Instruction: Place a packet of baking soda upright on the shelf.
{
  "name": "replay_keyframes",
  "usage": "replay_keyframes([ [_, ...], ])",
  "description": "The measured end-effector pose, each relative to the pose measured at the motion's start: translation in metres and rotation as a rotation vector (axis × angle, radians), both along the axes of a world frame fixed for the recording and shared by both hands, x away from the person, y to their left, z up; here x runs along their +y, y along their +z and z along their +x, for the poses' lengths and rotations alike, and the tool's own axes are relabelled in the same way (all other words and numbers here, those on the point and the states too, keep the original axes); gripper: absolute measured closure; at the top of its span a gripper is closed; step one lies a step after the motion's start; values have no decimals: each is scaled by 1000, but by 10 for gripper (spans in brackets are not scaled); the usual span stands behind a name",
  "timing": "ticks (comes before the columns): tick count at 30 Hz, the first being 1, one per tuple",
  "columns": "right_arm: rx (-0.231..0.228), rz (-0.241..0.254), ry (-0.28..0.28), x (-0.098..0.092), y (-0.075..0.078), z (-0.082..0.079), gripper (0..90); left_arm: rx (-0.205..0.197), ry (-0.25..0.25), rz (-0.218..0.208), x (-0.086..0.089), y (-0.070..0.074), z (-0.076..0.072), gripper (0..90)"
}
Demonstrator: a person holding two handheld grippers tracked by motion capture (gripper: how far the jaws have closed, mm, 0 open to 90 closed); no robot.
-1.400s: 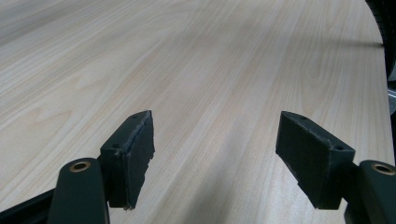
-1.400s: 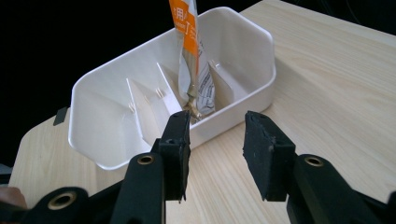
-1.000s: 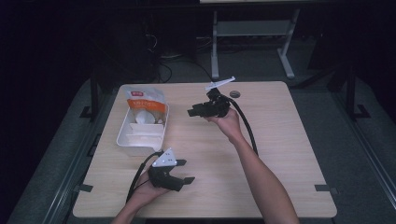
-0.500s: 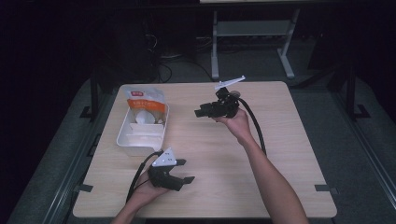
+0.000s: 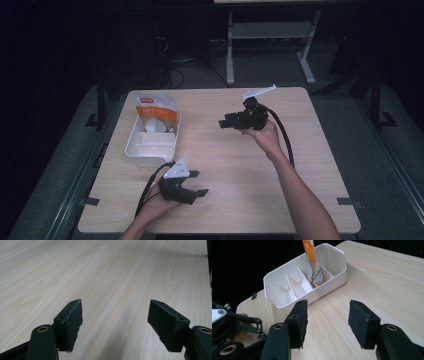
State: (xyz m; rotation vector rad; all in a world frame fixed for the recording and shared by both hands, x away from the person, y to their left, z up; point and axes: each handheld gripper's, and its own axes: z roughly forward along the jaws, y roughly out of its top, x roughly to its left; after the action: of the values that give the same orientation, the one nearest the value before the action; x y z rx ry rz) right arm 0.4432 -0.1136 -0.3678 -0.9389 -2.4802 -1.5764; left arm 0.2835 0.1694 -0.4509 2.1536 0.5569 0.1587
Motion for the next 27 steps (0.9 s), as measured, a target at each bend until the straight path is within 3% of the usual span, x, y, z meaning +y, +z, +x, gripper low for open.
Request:
replay_keyframes([
  [27,18,-15,-52,-53,-10,-29,447,-5,12,3,1,0,1,274],
])
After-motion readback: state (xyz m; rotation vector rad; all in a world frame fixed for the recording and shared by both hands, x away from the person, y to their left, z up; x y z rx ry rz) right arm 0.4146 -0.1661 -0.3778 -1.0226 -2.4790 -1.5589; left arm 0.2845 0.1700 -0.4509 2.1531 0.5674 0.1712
